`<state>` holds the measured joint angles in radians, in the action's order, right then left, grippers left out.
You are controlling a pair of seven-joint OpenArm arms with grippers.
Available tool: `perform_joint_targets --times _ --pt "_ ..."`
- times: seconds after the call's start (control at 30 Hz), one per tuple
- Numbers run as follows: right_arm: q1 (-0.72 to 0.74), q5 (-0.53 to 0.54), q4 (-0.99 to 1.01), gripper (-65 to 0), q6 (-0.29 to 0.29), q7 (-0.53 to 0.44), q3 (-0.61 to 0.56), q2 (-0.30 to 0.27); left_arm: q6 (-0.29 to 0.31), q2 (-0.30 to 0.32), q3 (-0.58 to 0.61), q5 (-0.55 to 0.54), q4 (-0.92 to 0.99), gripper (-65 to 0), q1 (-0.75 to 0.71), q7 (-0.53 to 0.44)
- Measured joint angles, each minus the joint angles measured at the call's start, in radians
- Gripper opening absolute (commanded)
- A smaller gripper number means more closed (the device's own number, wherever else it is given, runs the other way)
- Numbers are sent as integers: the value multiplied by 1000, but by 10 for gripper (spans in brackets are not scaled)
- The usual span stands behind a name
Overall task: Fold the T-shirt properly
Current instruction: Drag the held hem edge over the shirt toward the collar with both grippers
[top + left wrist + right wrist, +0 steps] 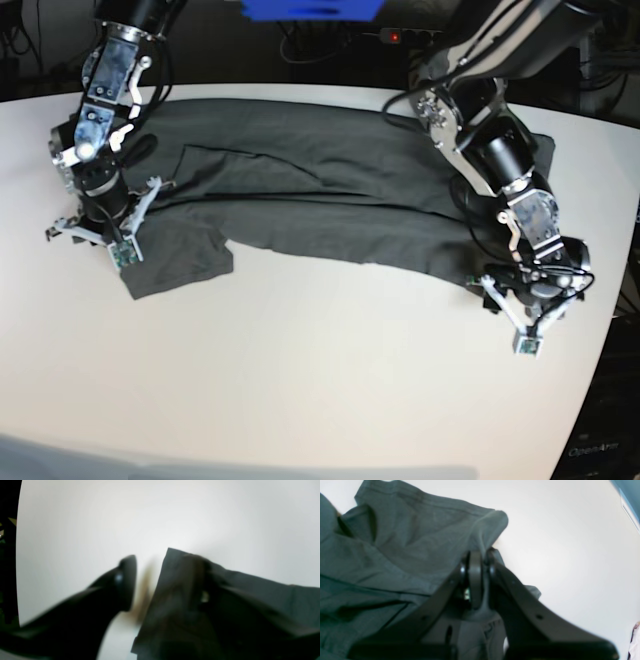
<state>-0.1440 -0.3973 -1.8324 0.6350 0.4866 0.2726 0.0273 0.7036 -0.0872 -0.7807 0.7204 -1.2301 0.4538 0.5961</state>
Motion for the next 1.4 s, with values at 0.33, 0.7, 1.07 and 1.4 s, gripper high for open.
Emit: perform_joint_targets --times 0.33,0.7,1.07,1.4 --pt "0 0 0 -646 0 0 0 0 -1 7 -1 0 112 -245 9 0" --pt "2 3 0 -646 0 1 0 -5 -1 34 -5 -3 199 -245 28 -8" --pt "2 3 0 -646 0 0 0 -5 0 34 -7 0 102 -245 26 14" --pt "2 3 0 -646 0 0 0 -5 -1 32 -7 0 108 -245 26 14"
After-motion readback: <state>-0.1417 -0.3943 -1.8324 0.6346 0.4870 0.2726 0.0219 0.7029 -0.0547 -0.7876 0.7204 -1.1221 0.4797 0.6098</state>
